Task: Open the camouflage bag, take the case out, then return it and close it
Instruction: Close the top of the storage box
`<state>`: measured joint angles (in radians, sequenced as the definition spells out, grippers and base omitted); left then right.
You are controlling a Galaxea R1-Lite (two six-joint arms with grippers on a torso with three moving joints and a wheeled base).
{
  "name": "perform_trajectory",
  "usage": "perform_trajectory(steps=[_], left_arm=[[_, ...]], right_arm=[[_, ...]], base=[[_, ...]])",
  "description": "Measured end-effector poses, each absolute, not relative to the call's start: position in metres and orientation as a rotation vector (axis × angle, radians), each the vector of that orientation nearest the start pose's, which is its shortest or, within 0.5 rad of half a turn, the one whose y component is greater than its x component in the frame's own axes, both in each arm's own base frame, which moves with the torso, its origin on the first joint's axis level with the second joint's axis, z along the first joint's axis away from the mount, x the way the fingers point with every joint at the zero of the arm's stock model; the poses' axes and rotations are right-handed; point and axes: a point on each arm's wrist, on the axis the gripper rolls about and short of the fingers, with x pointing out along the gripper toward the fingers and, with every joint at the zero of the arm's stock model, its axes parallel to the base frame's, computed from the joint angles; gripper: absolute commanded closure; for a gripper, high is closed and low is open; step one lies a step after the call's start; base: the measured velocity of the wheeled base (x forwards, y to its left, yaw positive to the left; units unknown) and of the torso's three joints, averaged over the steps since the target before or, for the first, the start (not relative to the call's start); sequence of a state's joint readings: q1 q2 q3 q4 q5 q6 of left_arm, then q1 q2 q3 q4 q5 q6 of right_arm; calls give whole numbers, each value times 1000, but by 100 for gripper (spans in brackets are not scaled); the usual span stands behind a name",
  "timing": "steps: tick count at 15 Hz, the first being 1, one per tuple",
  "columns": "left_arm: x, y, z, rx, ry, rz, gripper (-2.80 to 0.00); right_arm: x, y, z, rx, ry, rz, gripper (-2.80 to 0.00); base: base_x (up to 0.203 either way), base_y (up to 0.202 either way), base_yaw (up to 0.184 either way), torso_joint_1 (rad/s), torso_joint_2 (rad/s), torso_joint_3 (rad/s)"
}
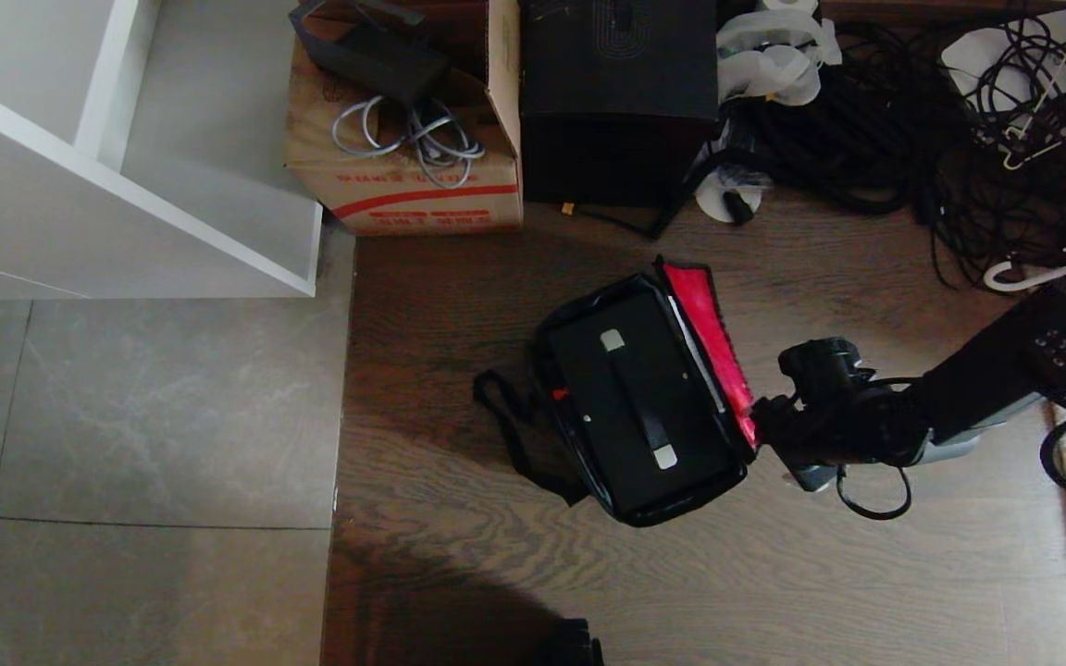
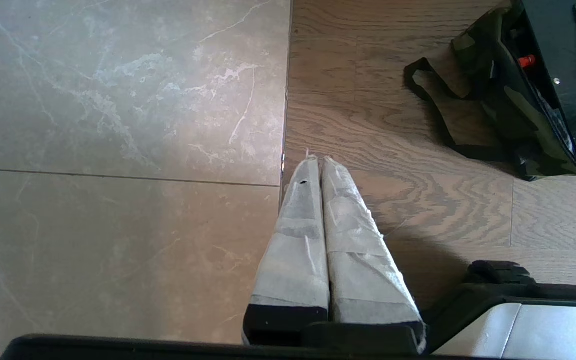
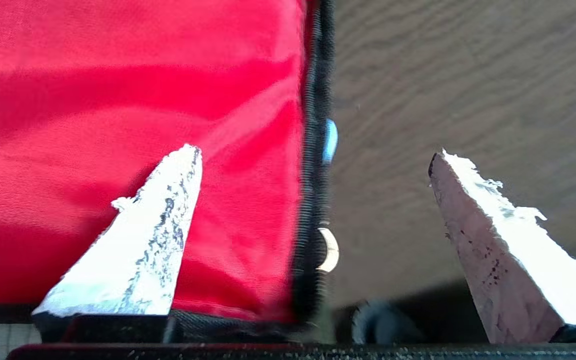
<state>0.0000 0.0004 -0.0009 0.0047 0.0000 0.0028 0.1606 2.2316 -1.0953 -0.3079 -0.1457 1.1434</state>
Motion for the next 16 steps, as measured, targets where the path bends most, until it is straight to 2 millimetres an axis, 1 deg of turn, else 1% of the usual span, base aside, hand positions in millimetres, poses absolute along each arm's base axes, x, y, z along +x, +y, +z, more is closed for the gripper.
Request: perform_trajectory(steps=[2, 4, 8, 11, 14, 16], left_arm=[[-23, 0, 75, 3, 4, 0, 0], [-23, 0, 75, 3, 4, 0, 0], [-23, 0, 75, 3, 4, 0, 0], [-23, 0, 75, 3, 4, 0, 0], [-23, 0, 75, 3, 4, 0, 0], [-23, 0, 75, 3, 4, 0, 0]], right_arm=[[392, 64, 35, 935, 726, -439, -280], [389, 63, 36, 892, 737, -423, -280], [384, 46, 38, 744, 764, -394, -280], [371, 37, 33, 550, 860, -323, -280], [355, 27, 33, 292, 959, -160, -280], [347, 19, 35, 128, 978, -68, -280]], base=[[0, 0, 0, 0, 0, 0], [0, 0, 0, 0, 0, 0], [0, 0, 0, 0, 0, 0], [0, 0, 0, 0, 0, 0], [0, 0, 0, 0, 0, 0], [0, 0, 0, 0, 0, 0]])
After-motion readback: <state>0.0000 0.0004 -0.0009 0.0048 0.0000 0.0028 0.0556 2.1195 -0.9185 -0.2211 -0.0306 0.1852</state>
